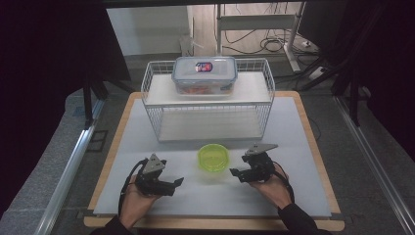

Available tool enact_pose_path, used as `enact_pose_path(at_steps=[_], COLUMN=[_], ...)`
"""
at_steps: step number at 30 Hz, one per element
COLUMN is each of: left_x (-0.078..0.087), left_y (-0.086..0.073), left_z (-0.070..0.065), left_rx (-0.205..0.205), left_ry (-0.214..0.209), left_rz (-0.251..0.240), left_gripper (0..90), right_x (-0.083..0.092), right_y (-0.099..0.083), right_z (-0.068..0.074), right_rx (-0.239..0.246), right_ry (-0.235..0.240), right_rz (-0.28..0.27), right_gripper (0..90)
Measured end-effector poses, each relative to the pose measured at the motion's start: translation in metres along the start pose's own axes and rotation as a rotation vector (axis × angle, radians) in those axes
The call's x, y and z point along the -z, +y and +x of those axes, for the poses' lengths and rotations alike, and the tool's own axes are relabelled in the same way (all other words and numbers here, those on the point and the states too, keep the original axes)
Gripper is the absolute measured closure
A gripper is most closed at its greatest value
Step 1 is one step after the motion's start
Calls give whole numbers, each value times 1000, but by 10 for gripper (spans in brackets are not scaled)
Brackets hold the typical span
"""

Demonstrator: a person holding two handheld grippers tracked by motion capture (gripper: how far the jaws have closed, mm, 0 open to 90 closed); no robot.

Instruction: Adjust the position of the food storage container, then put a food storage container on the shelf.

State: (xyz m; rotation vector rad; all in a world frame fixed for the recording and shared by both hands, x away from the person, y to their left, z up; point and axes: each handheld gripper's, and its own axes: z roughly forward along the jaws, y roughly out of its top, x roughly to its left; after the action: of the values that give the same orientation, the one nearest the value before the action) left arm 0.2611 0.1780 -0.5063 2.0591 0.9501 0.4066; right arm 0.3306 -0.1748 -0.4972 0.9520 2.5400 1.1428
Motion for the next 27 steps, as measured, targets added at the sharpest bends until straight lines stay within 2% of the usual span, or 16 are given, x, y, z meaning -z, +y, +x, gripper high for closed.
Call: enact_pose_path(at_steps=[3, 7, 13, 15, 19, 24, 27], left_x=[2, 2, 1, 1, 0, -1, 0], left_y=[-4, -6, -7, -7, -8, -8, -12], left_z=[-1, -2, -6, -6, -7, -8, -9], left_rx=[6, -18, -87, -97, -107, -111, -103], left_ry=[-12, -4, 29, 40, 52, 42, 35], left_rz=[0, -4, -14, -19, -18, -9, 5], left_gripper=[62, 47, 34, 32, 30, 30, 30], right_x=[1, 1, -1, -1, 0, 3, 7], right_y=[-4, -5, -3, -2, 2, 8, 12], right_z=[-3, -6, -8, -9, -9, -13, -15], right_rx=[-18, -32, -37, -58, -66, -124, -169], right_ry=[9, 9, 8, 23, 28, 52, 56], right_rz=[-18, -24, -12, 2, 26, 21, 3], right_gripper=[186, 145, 105, 101, 55, 61, 165])
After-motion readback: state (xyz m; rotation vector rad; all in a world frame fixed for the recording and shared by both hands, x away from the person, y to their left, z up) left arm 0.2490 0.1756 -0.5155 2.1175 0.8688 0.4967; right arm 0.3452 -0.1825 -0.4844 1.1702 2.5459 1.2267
